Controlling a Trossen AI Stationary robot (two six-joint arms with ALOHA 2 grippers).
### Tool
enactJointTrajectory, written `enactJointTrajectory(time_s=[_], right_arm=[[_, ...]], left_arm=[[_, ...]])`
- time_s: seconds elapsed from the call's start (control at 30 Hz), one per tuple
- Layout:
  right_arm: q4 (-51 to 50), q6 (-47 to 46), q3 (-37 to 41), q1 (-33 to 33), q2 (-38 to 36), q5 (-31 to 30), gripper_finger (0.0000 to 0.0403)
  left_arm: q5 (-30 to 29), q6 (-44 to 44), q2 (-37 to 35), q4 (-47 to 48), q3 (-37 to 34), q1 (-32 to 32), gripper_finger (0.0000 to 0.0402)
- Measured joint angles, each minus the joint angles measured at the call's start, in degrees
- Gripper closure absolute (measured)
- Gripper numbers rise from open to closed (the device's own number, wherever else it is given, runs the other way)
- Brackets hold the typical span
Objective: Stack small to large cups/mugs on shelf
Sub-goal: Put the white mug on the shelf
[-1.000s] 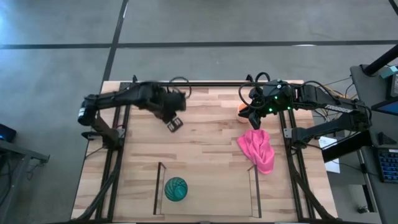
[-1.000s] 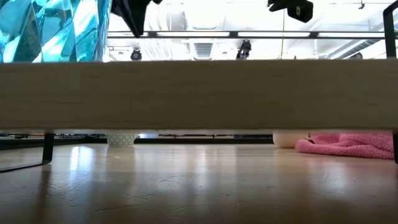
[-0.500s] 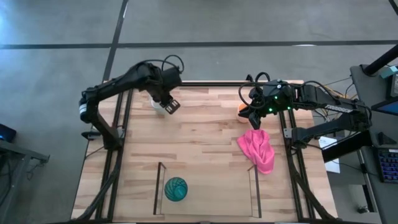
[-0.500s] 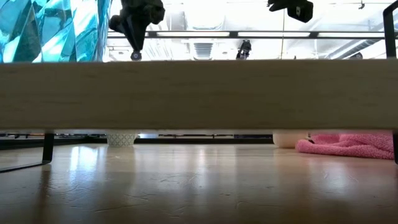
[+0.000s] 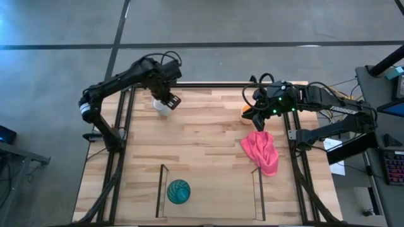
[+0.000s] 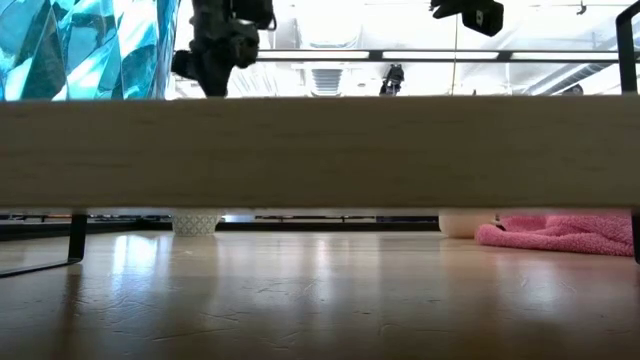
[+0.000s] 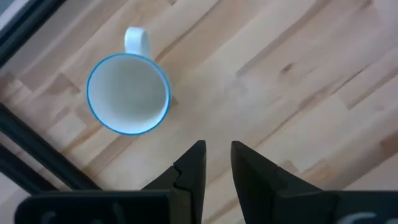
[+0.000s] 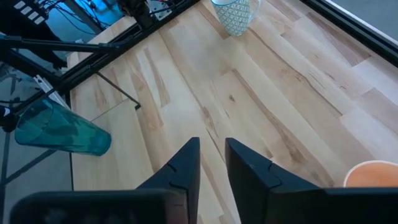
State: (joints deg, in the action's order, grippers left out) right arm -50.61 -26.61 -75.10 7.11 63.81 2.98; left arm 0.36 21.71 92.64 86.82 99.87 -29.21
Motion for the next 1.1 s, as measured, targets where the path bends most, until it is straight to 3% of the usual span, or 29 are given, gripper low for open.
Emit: enactJointTrajectory(time_s=[0.53, 1.1], right_arm=[[-0.01, 0.00, 0.03, 0.01, 0.00, 0.00, 0.0327], [0.01, 0.00, 0.10, 0.01, 0.00, 0.00, 0.0329]], left_arm=[[0.66, -0.11, 0.06, -9.06, -12.88, -2.89, 0.0340], [0.79, -1.62, 0.00, -16.94, -16.80, -5.27, 0.0340]])
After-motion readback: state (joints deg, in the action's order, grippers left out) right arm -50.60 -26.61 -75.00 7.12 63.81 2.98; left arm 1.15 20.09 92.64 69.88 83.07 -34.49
